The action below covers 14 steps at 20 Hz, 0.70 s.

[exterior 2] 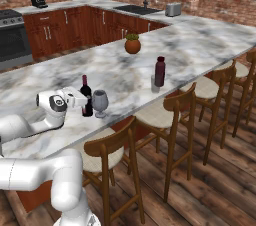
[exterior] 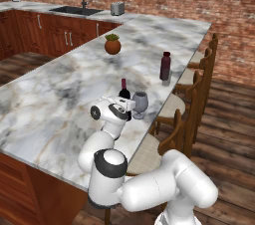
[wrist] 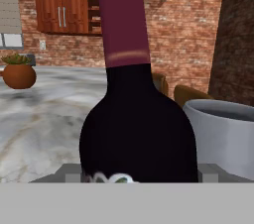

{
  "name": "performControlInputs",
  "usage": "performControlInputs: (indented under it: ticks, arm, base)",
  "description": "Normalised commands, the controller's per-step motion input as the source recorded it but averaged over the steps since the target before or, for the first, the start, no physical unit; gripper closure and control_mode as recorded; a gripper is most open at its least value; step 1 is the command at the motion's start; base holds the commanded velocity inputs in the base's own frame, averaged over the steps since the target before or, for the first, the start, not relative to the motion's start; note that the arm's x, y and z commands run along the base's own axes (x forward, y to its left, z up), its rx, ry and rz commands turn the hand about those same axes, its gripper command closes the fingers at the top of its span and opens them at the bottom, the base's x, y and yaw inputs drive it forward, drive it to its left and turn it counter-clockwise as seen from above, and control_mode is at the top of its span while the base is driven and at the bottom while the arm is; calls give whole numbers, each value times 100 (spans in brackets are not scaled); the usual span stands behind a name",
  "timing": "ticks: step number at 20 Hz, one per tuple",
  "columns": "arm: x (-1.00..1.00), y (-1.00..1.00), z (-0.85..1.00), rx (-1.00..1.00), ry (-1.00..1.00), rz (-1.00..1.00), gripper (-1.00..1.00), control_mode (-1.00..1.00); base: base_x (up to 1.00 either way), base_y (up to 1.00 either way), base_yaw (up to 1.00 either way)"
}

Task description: There is a wine glass and glass cup on the dining counter. Place the wine bottle next to the wine glass and the juice bottle next to the glass cup.

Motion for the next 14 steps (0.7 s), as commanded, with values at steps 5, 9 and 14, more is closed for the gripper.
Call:
performControlInputs:
  ticks: [5, 9, 14]
  arm:
    - [0, 41, -24, 5, -9, -5, 100, -100]
    - [0, 45, -19, 4, -9, -4, 100, -100]
    - [-1, 42, -13, 3, -6, -5, 100, -100]
  base:
    - [0, 0, 0]
    - [0, 0, 0]
    - [0, 0, 0]
